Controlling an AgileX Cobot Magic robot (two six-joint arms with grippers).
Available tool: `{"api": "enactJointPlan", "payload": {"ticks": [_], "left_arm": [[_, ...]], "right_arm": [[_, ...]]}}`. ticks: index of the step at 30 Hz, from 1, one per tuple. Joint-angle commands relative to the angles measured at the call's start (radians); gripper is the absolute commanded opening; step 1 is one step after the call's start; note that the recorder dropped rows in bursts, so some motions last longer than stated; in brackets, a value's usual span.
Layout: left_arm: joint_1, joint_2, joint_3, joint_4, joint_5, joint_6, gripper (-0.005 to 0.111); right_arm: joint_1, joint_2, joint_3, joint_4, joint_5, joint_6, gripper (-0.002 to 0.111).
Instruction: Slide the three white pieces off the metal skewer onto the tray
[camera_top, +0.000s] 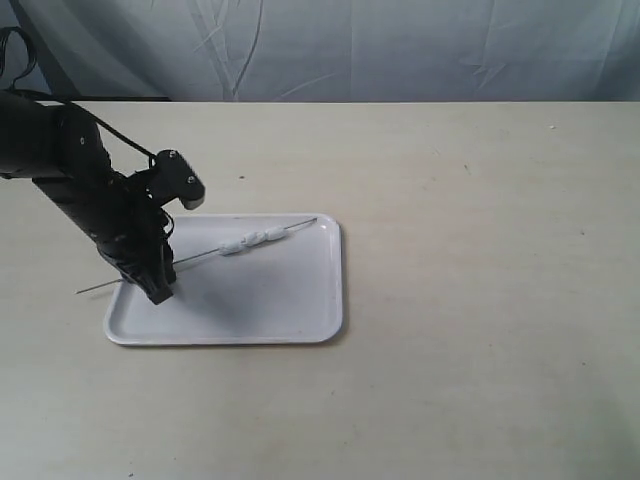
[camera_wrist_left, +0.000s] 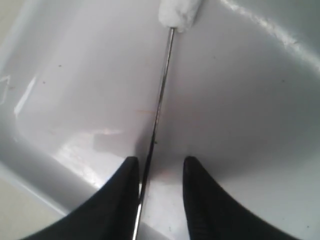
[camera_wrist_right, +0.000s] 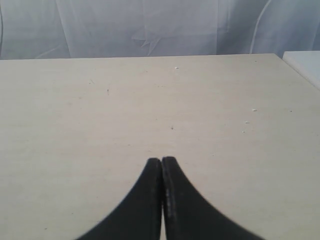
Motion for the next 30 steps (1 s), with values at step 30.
{"api": "enactJointPlan", "payload": {"ticks": [30], "left_arm": [[-0.002,-0.356,0.143,-0.305,0.163,-0.228,0.0]], "right_arm": [[0.003,-0.007,0.001,-0.002,-0.005,0.0,-0.001]]}}
